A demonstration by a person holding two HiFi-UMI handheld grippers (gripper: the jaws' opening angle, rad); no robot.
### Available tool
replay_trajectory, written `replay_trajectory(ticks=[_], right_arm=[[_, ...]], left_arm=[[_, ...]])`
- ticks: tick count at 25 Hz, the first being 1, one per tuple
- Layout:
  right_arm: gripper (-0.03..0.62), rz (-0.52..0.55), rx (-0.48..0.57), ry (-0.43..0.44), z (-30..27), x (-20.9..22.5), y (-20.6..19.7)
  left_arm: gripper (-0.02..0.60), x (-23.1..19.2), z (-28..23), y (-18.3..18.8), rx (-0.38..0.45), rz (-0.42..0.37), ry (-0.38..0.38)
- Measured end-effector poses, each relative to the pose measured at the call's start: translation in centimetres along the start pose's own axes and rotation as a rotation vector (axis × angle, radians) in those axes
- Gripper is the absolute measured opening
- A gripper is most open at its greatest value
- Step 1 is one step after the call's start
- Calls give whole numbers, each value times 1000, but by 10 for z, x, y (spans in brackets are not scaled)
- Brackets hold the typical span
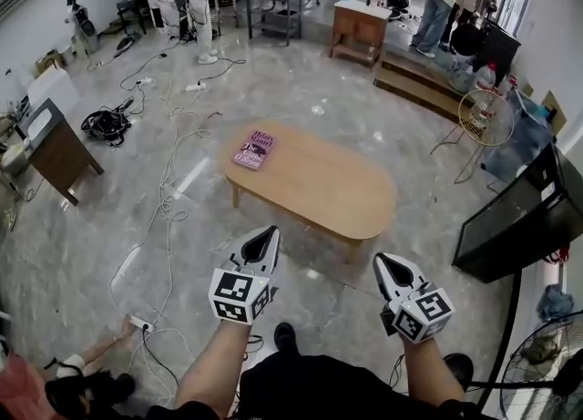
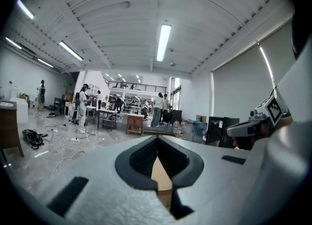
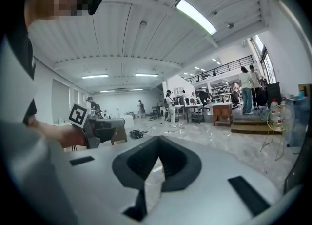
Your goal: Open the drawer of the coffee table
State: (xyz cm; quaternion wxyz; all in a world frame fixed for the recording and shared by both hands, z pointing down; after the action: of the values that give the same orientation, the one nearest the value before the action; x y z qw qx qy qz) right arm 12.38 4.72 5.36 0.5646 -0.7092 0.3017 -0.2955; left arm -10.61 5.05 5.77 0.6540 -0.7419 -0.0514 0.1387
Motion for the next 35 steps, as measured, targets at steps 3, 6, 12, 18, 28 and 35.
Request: replay_trajectory(ticks=[3, 6, 12, 18, 28, 35], right_arm=[[6, -7, -20, 8, -32, -8, 0], [6, -3, -24, 12, -54, -17, 1], [6, -27, -33, -24, -68, -9, 1], [6, -54, -20, -74, -71, 19, 1], [6, -129, 28, -71, -94, 87, -4], [6, -209, 20, -28, -128, 108, -35]], left_arm=[[9, -24, -13, 0, -15, 1, -19], [9, -41, -24, -3, -27, 5, -43], [9, -48, -46, 1, -38, 16, -88], [9, -49, -71, 2, -49, 34, -105], [9, -27, -126, 7, -111, -4, -108], [9, -27, -144, -25, -204, -52, -97]])
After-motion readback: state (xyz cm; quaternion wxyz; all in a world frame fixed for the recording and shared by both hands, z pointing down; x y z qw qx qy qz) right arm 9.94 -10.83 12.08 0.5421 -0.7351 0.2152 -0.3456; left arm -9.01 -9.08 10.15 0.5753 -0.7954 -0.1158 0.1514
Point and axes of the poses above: the fingertips, and each gripper's own axes: z backward along the fingers, x to its right, y out of its top, the point moved 1 cm from there along z, backward along the fingers, and after that the axes turned 3 degrees about z, right-handed, at the moved point
